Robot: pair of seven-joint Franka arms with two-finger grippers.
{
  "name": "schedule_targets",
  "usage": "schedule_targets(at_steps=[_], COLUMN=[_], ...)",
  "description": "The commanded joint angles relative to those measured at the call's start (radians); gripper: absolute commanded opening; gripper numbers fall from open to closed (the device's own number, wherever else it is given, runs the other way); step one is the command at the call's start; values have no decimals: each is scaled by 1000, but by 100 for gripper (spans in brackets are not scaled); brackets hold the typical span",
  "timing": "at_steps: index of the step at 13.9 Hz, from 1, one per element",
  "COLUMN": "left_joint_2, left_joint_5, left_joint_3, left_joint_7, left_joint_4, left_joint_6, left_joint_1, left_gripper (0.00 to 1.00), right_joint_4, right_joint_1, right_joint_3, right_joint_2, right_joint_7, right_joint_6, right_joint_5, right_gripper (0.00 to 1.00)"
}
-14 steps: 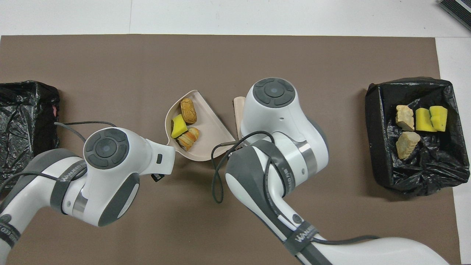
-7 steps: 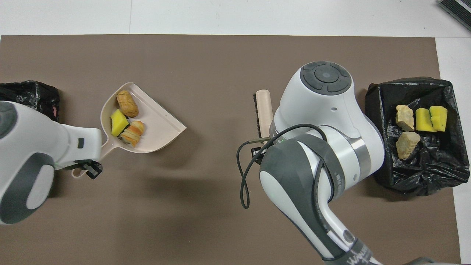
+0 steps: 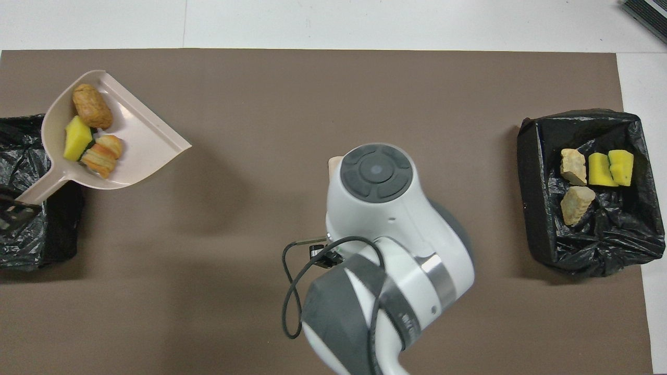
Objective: Sweep and dump trash in bin
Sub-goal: 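Carry the loaded dustpan to the black bin with the left gripper, then tip the dustpan over the bin with the left gripper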
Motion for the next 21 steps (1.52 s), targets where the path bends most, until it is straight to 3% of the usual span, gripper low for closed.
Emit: schedule_targets(at_steps=[1,4,10,14,16,18,21], left_joint_2=[55,118,281,347,376,378,378], left_joint_5=[-32,-15,132,301,326,381,514], left_joint_3=[-11,-11,-11,-10,-10,-5,-13], left_joint_7=[271,496,719,767,782,787,792], left_joint_4=[96,209,399,426,426,424,421], left_joint_6=[-4,-19,24,107,147,145,136], left_joint_1=[157,318,454,492,512,511,479], left_gripper=[0,0,0,0,0,0,0], right_joint_4=[-35,-37,-200,-294,-363,-424,-434], right_joint_1=[70,156,238,239,241,256,256], right_joint_3=[2,0,2,16,22,22,22], right_joint_2=[9,70,57,9,-27,-54,-54], right_joint_7=[108,223,316,301,247,224,210], right_joint_6=[64,123,263,288,297,353,378], right_joint_5=[10,10,12,36,44,82,113], right_gripper=[0,0,0,0,0,0,0])
